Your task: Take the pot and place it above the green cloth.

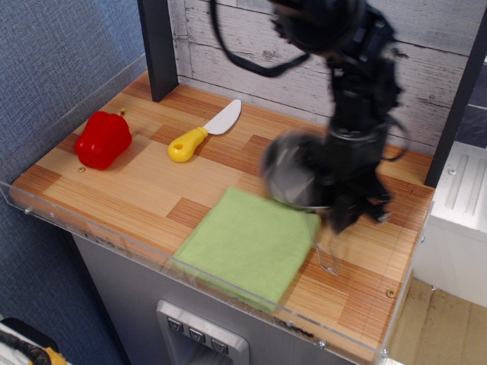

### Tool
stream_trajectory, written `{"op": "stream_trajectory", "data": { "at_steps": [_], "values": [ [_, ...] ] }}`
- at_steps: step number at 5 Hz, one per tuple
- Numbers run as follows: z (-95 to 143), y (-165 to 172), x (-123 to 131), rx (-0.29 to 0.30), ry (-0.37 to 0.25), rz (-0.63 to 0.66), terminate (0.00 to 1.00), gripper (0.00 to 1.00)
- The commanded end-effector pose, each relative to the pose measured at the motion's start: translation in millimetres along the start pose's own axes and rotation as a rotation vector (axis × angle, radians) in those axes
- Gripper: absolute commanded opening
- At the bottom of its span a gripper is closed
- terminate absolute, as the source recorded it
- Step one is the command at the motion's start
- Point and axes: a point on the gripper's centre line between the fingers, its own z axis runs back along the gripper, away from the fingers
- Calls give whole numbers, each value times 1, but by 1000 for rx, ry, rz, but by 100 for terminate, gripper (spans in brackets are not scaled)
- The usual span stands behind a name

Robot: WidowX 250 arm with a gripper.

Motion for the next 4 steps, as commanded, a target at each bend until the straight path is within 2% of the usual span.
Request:
{"op": "stream_trajectory", "data": {
  "at_steps": [1, 2, 3, 4],
  "values": [
    [100, 27, 1, 8, -222, 46, 0, 100],
    [129, 45, -4, 3, -277, 81, 0, 100],
    [150, 52, -10, 59, -274, 117, 0, 100],
    [153, 58, -24, 176, -181, 230, 0, 100]
  ]
}}
